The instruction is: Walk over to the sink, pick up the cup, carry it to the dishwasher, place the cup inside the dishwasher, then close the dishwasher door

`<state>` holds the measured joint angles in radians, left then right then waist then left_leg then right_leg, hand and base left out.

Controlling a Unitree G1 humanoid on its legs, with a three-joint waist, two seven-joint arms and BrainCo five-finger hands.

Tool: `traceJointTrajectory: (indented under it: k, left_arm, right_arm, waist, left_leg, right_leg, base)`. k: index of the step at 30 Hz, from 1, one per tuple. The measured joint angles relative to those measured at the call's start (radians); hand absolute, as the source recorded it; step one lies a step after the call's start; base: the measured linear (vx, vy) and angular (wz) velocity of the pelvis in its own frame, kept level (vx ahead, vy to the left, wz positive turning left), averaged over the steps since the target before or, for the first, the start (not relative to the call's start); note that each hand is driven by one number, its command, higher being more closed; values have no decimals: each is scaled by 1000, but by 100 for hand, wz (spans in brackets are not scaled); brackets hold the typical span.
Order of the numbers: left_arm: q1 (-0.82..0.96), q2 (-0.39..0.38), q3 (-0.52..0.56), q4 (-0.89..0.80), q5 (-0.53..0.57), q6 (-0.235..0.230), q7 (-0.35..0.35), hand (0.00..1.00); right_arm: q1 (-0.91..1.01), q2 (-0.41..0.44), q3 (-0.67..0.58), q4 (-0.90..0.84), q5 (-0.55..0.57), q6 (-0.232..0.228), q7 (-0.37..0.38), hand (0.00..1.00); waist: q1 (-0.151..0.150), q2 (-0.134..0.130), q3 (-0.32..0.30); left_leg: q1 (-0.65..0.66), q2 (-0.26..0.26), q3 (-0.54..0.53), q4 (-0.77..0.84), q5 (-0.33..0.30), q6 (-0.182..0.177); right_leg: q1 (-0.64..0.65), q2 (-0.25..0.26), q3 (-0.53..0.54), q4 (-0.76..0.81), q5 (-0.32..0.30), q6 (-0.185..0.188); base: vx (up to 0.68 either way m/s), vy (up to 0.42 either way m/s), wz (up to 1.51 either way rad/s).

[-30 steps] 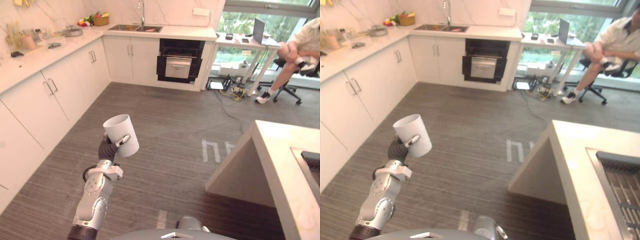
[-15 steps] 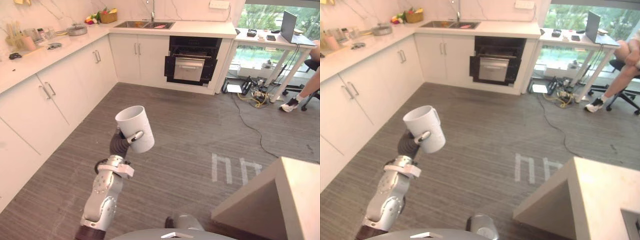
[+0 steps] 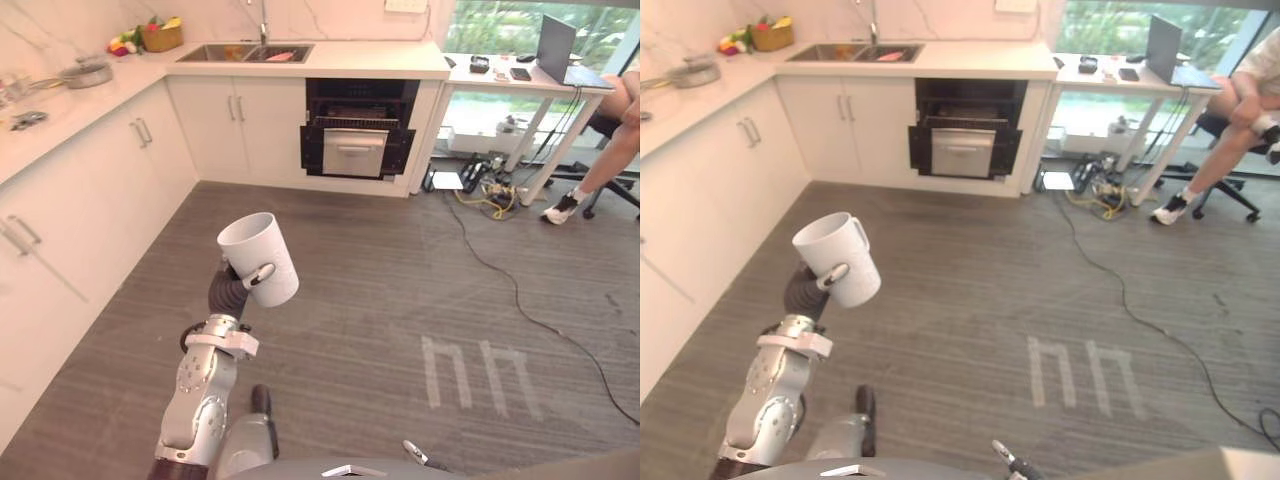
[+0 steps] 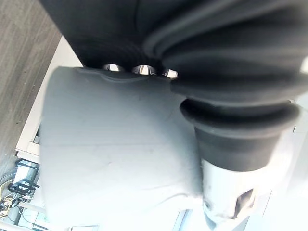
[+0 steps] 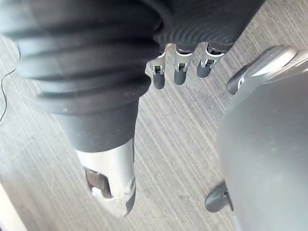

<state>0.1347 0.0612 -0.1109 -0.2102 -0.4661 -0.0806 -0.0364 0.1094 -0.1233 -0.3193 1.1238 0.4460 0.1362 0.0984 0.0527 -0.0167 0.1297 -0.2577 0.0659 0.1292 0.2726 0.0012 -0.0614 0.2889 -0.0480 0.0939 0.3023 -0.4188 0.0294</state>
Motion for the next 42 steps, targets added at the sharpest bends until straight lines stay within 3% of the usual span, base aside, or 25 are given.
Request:
traceJointTrajectory:
  k: [2, 3, 4, 6, 8, 9, 11, 12, 14, 18, 19, 20, 21, 23, 24, 26, 29, 30, 32, 33, 34, 35, 36, 38, 42]
  left_arm:
    - [-5, -6, 43, 0, 0, 1, 8, 100]
    - [-21, 3, 55, 1, 2, 7, 9, 100]
    - [-49, 22, 62, 1, 12, 18, 9, 100]
    - [-64, 41, 65, -1, 36, 41, 15, 100]
    - [-64, 39, 60, -6, 41, 50, 30, 100]
    - [-66, 39, 50, -10, 40, 50, 35, 100]
    - [-81, 49, 23, -16, 42, 46, 36, 100]
    - [-96, 58, -1, -16, 55, 45, 36, 100]
    - [-94, 60, -31, -13, 59, 44, 42, 100]
    - [-61, 49, -64, -14, 58, 41, 58, 100]
    - [-60, 35, -75, -13, 58, 37, 57, 100]
    - [-53, 33, -84, -13, 58, 37, 58, 100]
    - [-45, 25, -104, -11, 58, 37, 56, 100]
    - [-38, 6, -133, -12, 58, 36, 47, 100]
    - [-38, -17, -133, -11, 58, 33, 43, 100]
    - [-38, -31, -126, -9, 58, 28, 44, 100]
    - [-47, -2, -108, 18, 58, 10, 35, 100]
    - [-48, -3, -88, 33, 58, 6, 24, 100]
    - [-50, -3, -85, 33, 58, 4, 21, 100]
    - [-55, -8, -85, 22, 58, 1, 20, 100]
    - [-61, -9, -84, 21, 58, -4, 20, 100]
    - [-67, 0, -63, 38, 58, -10, 21, 100]
    - [-66, 12, -31, 42, 57, -11, 29, 100]
    - [-85, 43, 14, 35, 58, -16, 46, 100]
    - [-121, 58, 24, 20, 58, -16, 94, 100]
  right_arm:
    - [4, 1, -22, 34, -15, 22, 1, 0]
    - [23, 12, -60, 40, -35, 28, -2, 0]
    - [48, 37, -93, 43, -54, 32, -2, 0]
    - [78, 59, -129, 44, -56, 24, -2, 0]
    - [93, 73, -132, 39, -56, 1, 0, 0]
    - [107, 77, -132, 31, -56, -21, 4, 0]
    - [122, 85, -125, 22, -62, -45, 7, 0]
    - [130, 98, -126, 18, -66, -46, 7, 0]
    - [163, 120, -122, 17, -72, -40, 5, 0]
    - [200, 123, -54, 8, -94, 0, -6, 0]
    - [210, 110, -53, -8, -87, 3, -9, 0]
    - [219, 102, -50, -19, -79, 3, -14, 0]
    - [219, 86, -46, -20, -57, 4, -23, 0]
    - [222, 71, -33, -45, -20, 9, -28, 0]
    - [222, 58, -33, -60, -15, 11, -40, 0]
    - [222, 37, -19, -78, -10, 2, -49, 0]
    - [153, 24, -19, -87, 1, -27, -51, 0]
    - [89, 21, -16, -86, 1, -34, -42, 0]
    - [43, 13, 4, -84, 20, -45, -42, 0]
    - [26, -3, 18, -86, 51, -53, -41, 0]
    - [21, -7, 27, -86, 63, -54, -42, 0]
    - [7, -4, 35, -74, 80, -55, -48, 0]
    - [0, 6, 44, -64, 79, -60, -56, 0]
    - [-6, 18, 43, -44, 72, -69, -56, 0]
    - [36, 11, 40, -41, 16, -92, -56, 0]
  waist:
    - [4, -23, -10]
    - [2, -32, -6]
    - [2, -61, 10]
    - [-17, -56, 26]
    - [-32, -41, 34]
    - [-47, -27, 33]
    - [-72, -16, 31]
    - [-89, -12, 33]
    - [-99, -21, 31]
    - [-95, -10, 5]
    - [-93, 12, -12]
    - [-97, 39, -30]
    - [-103, 64, -42]
    - [-107, 62, -37]
    - [-98, 71, -29]
    - [-75, 67, -13]
    - [-46, 53, -10]
    - [-36, 50, -8]
    - [-24, 52, -9]
    - [-19, 78, -19]
    - [-14, 92, -19]
    - [-7, 100, -18]
    - [-7, 67, -21]
    - [-23, 6, -9]
    - [-26, -16, -16]
  left_leg:
    - [-5, -41, 11, 73, 5, 24]
    - [9, -67, 23, 133, -29, 85]
    - [61, -112, 38, 150, -86, 111]
    - [166, -154, 34, 116, -134, 134]
    - [294, -164, 25, 20, -142, 145]
    - [361, -163, 1, -53, -136, 150]
    - [405, -159, -48, -125, -134, 158]
    - [422, -155, -67, -158, -136, 160]
    - [468, -178, -99, -212, -146, 164]
    - [571, -187, -162, -174, -296, 174]
    - [594, -152, -188, -140, -354, 172]
    - [602, -129, -195, -121, -363, 159]
    - [560, -97, -172, 21, -370, 130]
    - [411, -49, -98, 409, -275, 0]
    - [301, 25, -52, 672, -199, -19]
    - [207, 130, 6, 879, -208, 21]
    - [59, 174, 55, 736, -253, 39]
    - [25, 138, 66, 482, -263, 34]
    - [33, 79, 21, 111, -175, 15]
    - [23, 69, -33, -85, -96, 3]
    - [13, 74, -48, -111, -87, 0]
    - [21, 74, -64, -70, 60, -10]
    - [46, 49, -48, -41, 91, 4]
    - [68, 6, -20, 31, 13, 35]
    - [118, -43, 25, 152, -141, 70]
  right_leg:
    - [-46, -52, -5, 150, -8, 43]
    - [-78, -90, -42, 300, 19, 97]
    - [-123, -147, -71, 472, 103, 136]
    - [-193, -196, -93, 680, 256, 105]
    - [-275, -177, -138, 769, 208, 50]
    - [-349, -134, -179, 742, 165, 15]
    - [-468, -58, -241, 550, 145, 9]
    - [-504, -8, -249, 256, 204, 25]
    - [-527, 11, -237, -126, 343, 54]
    - [-551, -2, -193, -135, 417, -27]
    - [-544, 19, -200, -80, 489, -25]
    - [-545, 31, -219, -43, 492, -23]
    - [-537, 36, -255, 21, 427, -15]
    - [-473, 34, -287, 35, 364, -46]
    - [-401, 57, -295, 17, 324, -63]
    - [-271, 83, -296, -31, 281, -83]
    - [-130, 68, -246, -133, 265, -82]
    - [-100, 39, -201, -162, 264, -77]
    - [-91, 10, -148, -163, 253, -58]
    - [-90, 20, -103, -169, 228, -23]
    - [-80, 29, -91, -170, 203, -4]
    - [-53, 25, -44, -156, 157, 27]
    - [-40, -16, -5, -130, 129, 26]
    - [-29, -74, 19, -69, 129, 20]
    - [-92, -132, 24, 233, 143, 45]
  base:
    - [536, 301, -44]
    - [588, 336, -10]
    - [581, 335, 1]
    - [605, 315, 4]
    - [478, 228, -5]
    - [354, 151, 9]
    - [341, 109, 39]
    - [312, 38, 59]
    - [483, -4, 67]
    - [684, -90, 56]
    - [750, -153, 75]
    - [774, -163, 78]
    - [734, -197, 80]
    - [789, -237, 68]
    - [734, -212, 27]
    - [726, -200, -3]
    - [527, -71, -57]
    - [581, 84, -90]
    - [457, 171, -84]
    - [345, 215, -63]
    - [421, 287, -89]
    - [428, 322, -94]
    - [426, 300, -92]
    - [453, 253, -35]
    - [357, 205, -18]
